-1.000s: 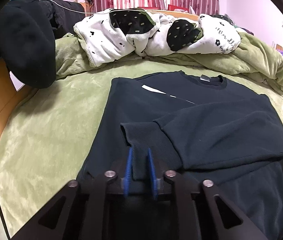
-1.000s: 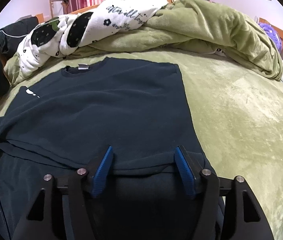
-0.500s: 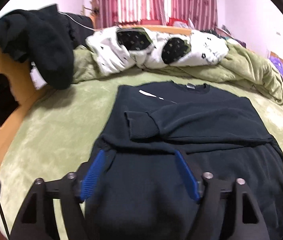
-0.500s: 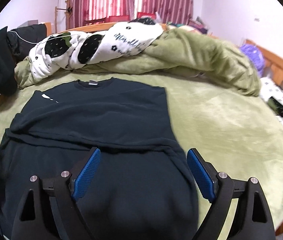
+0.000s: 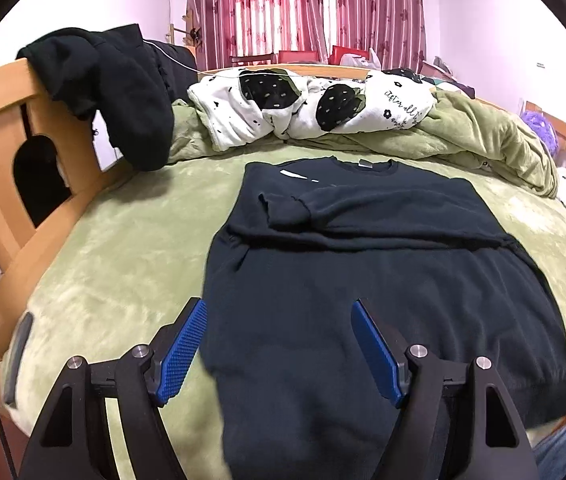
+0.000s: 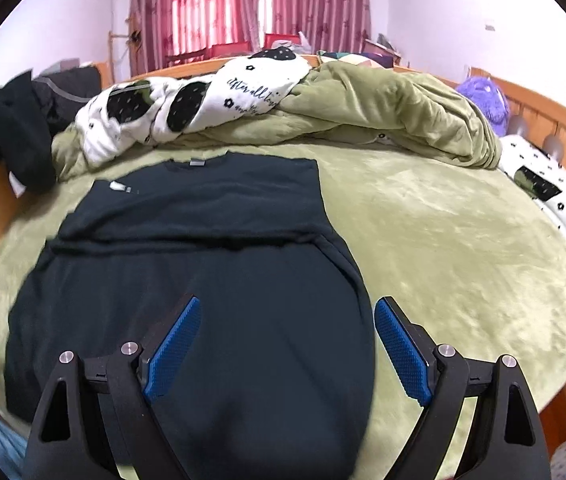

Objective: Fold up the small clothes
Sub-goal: 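Lift both tools and move them to the sweatshirt hem, then grasp the hem with the left tool while the right tool grasps it too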

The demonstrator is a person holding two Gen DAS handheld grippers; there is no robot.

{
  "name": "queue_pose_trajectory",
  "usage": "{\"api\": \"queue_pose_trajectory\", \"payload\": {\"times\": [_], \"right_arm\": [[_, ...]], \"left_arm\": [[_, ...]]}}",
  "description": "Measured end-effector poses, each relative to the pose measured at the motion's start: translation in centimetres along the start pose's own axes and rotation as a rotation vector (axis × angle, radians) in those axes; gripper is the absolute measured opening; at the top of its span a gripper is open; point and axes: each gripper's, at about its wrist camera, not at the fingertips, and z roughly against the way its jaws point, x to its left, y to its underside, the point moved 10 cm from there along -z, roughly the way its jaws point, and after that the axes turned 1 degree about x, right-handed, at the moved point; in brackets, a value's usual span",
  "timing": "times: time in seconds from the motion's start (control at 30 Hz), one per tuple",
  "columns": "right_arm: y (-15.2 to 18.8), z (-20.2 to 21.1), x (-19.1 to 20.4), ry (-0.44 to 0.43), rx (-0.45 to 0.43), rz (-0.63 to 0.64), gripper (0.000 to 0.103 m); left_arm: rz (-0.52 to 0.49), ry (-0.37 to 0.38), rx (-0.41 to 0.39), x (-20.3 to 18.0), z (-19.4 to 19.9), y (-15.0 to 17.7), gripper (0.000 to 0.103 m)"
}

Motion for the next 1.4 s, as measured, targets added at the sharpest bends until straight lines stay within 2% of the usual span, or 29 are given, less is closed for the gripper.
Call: {"api": "queue_pose_trajectory", "payload": {"times": [0.17,0.37,0.5,0.6,0.73,0.83,0.93,1.03,1.07,1.1,1.13,1.17,1.2,1.3,1.4], "right_arm": [[3.5,1.1,-0.9,-0.006,0.051,-0.014,0.087],[7.3,0.6,-3.1,-0.018,0.101,-0.095,0.072],[9.5,-0.9,-4.0,-0.020,0.139,-0.085,0.063],[10.9,-2.5,-4.4,-0.007,0.170,-0.069,0.062],[12.1,-4.4,-4.4,-0.031,0.198,-0.087,0.062],[12.6,-5.8,-4.2,-0.041,0.223,-0.092,0.062],[12.5,-6.7,-4.2,-0.045,0.221,-0.096,0.062],[12.2,-7.5,-4.2,-0.056,0.224,-0.108,0.062],[12.0,-7.8,-4.2,-0.059,0.223,-0.112,0.060],[11.9,-7.9,-4.3,-0.061,0.220,-0.113,0.052],[11.8,-8.0,-4.3,-0.063,0.215,-0.111,0.044],[11.7,-8.0,-4.2,-0.070,0.208,-0.108,0.027],[11.5,-7.9,-4.1,-0.077,0.203,-0.105,0.016],[11.2,-7.5,-4.1,-0.117,0.193,-0.130,0.009],[10.6,-6.5,-4.8,-0.162,0.169,-0.198,0.008]], "left_arm": [[-0.019,-0.009,0.017,0.9,1.5,2.5,0.073],[-0.007,-0.002,0.045,2.5,1.8,5.6,0.073],[0.057,0.022,0.104,3.6,-0.4,7.3,0.073],[0.109,0.059,0.136,3.6,-2.0,8.0,0.072],[0.127,0.077,0.186,3.1,-4.3,9.1,0.072],[0.133,0.084,0.229,2.4,-6.1,9.9,0.066],[0.139,0.068,0.219,2.1,-7.0,9.9,0.064],[0.121,0.053,0.213,1.6,-7.4,9.4,0.052],[0.116,0.051,0.211,1.5,-7.4,9.4,0.042],[0.112,0.060,0.208,1.4,-7.4,9.2,0.029],[0.110,0.067,0.207,1.3,-7.3,9.1,0.024],[0.107,0.071,0.204,1.1,-7.1,9.1,0.015],[0.103,0.072,0.201,1.1,-7.0,8.9,0.010],[0.109,0.081,0.177,1.5,-6.1,8.5,0.008],[0.161,0.117,0.152,2.4,-4.8,7.9,0.008]]}}
